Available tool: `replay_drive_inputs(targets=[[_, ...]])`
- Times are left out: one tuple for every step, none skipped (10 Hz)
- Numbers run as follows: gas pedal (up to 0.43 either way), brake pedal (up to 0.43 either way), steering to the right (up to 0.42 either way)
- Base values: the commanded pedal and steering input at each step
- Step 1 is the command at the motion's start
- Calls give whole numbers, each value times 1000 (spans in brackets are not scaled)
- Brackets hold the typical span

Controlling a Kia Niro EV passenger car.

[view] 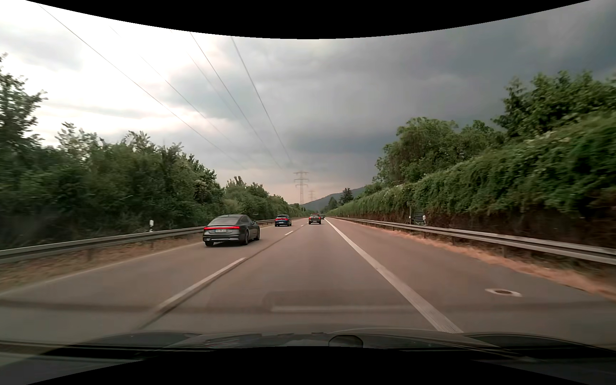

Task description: Follow the waypoints while adhering to traffic rules and regulations

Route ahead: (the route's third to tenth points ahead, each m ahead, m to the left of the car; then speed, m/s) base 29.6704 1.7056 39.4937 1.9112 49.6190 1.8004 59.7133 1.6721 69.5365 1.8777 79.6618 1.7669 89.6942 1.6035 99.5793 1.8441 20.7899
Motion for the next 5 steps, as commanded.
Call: replay_drive_inputs(targets=[[87, 0, -2], [87, 0, -2], [87, 0, -2], [87, 0, -2], [87, 0, -1]])
